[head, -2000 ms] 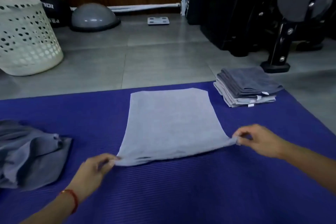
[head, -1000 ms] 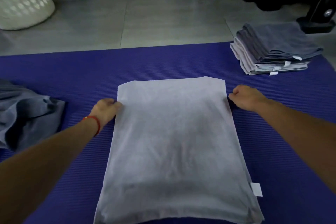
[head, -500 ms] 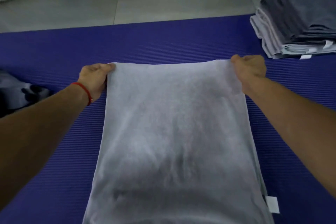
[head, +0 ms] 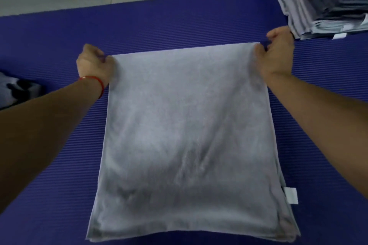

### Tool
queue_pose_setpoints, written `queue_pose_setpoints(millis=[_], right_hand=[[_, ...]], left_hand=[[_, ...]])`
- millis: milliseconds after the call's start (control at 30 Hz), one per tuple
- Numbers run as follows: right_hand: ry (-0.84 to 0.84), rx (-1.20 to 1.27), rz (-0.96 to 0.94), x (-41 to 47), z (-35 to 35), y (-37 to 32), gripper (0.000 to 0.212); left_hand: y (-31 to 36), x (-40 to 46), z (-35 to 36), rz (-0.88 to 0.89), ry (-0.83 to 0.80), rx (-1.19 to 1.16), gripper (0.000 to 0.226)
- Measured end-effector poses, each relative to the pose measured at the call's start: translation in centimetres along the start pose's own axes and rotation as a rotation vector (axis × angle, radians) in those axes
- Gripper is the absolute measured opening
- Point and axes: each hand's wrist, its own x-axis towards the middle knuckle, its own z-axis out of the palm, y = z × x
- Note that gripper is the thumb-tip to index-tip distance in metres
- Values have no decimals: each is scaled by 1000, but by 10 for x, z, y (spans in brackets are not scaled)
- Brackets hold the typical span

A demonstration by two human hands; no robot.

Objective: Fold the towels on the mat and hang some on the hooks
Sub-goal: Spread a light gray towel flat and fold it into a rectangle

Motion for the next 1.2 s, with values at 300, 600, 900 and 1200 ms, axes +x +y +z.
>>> queue_pose_setpoints(millis=[300, 600, 900, 1200], right_hand=[[-742, -474, -993, -208, -43, 1, 66], [-704, -611, -891, -202, -89, 19, 63], [-801, -470, -1263, -289, -120, -7, 22], [-849, -603, -1179, -288, -138, -13, 9]], left_hand=[[-44, -235, -5, 1013, -373, 416, 62], [-42, -260, -32, 1051, -409, 441, 51], [-126, -322, -76, 1421, -328, 418, 31], [-114, -310, -95, 1317, -326, 324, 22]])
